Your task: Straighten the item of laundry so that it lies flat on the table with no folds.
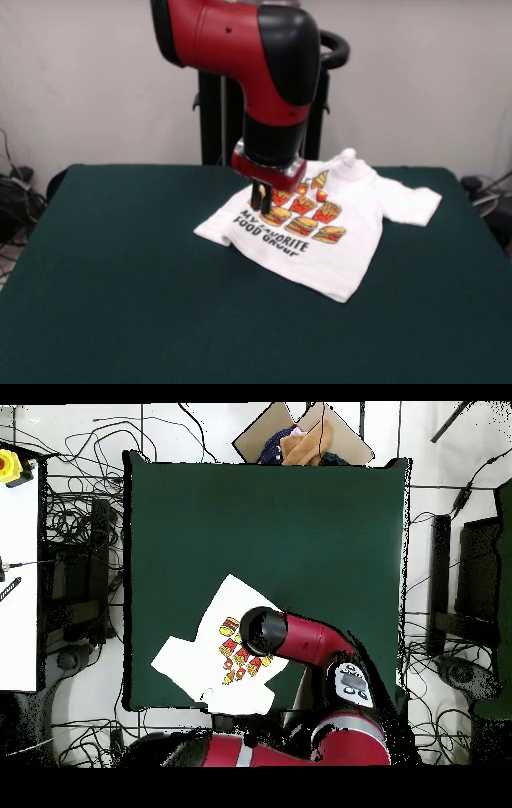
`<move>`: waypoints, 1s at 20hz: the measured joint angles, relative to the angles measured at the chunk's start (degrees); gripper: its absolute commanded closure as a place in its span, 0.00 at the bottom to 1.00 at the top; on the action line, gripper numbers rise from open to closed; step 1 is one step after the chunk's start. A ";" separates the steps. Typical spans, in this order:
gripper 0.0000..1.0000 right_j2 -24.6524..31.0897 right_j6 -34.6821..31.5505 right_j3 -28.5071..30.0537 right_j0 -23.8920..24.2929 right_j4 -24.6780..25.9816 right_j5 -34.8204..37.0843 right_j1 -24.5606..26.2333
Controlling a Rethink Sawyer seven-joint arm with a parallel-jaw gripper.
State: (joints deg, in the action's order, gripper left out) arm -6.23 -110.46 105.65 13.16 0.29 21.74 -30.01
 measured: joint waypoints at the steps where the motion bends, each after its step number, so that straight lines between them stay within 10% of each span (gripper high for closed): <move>1: 1.00 -0.01 0.00 -0.95 -0.16 -0.28 0.00 0.66; 20: 1.00 -0.37 0.00 -8.33 -11.10 -5.44 0.01 7.83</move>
State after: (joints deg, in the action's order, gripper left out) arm -6.61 -110.46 97.32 2.06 -5.15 21.75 -22.19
